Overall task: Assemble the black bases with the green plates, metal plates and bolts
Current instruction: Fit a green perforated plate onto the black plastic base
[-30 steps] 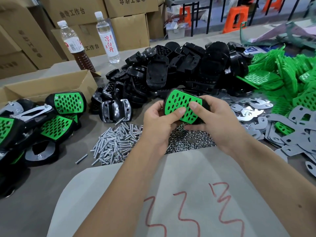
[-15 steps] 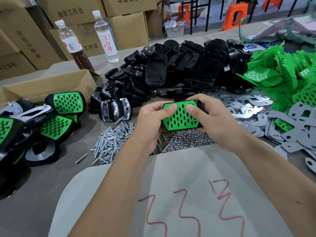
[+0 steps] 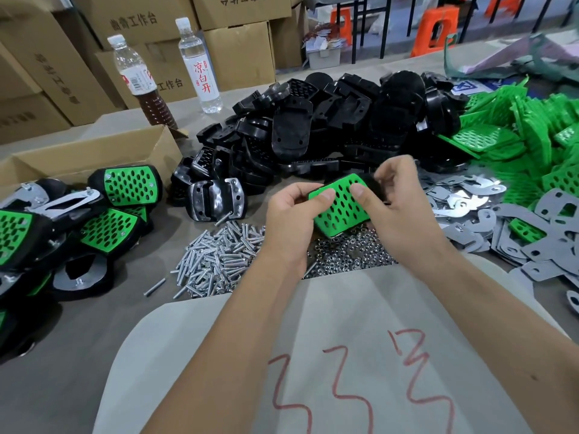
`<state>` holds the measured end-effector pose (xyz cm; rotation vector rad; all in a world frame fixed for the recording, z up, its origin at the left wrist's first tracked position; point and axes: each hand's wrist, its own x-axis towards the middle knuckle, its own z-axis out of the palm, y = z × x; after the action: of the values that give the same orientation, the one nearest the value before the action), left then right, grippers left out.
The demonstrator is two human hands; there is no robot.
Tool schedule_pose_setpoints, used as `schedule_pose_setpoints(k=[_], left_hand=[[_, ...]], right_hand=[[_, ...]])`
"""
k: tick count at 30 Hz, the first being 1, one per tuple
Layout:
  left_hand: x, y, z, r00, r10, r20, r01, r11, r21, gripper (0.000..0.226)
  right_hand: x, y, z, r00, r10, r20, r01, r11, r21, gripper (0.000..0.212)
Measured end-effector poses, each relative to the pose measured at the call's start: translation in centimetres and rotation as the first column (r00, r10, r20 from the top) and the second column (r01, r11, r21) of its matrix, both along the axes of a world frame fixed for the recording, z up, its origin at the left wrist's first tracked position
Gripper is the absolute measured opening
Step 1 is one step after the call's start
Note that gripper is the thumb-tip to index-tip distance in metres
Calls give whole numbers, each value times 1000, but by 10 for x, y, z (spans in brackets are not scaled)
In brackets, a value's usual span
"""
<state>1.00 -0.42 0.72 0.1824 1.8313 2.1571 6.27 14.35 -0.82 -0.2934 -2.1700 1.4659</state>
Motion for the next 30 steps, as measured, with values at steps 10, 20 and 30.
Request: schedule_pose_setpoints(k=[10, 20, 30], left_hand=[[2, 6, -4, 999, 17, 32, -16, 999, -32, 15], [4, 12, -7, 994, 26, -104, -45, 980, -192, 52], [2, 14, -6, 984, 176, -4, -175, 980, -98, 73]], right_hand=[[5, -4, 5, 980, -196, -9, 190, 934, 303, 28], [7, -5, 7, 996, -70, -59, 85, 947, 310, 27], [9, -9, 8, 977, 206, 48, -206, 978, -9, 23]])
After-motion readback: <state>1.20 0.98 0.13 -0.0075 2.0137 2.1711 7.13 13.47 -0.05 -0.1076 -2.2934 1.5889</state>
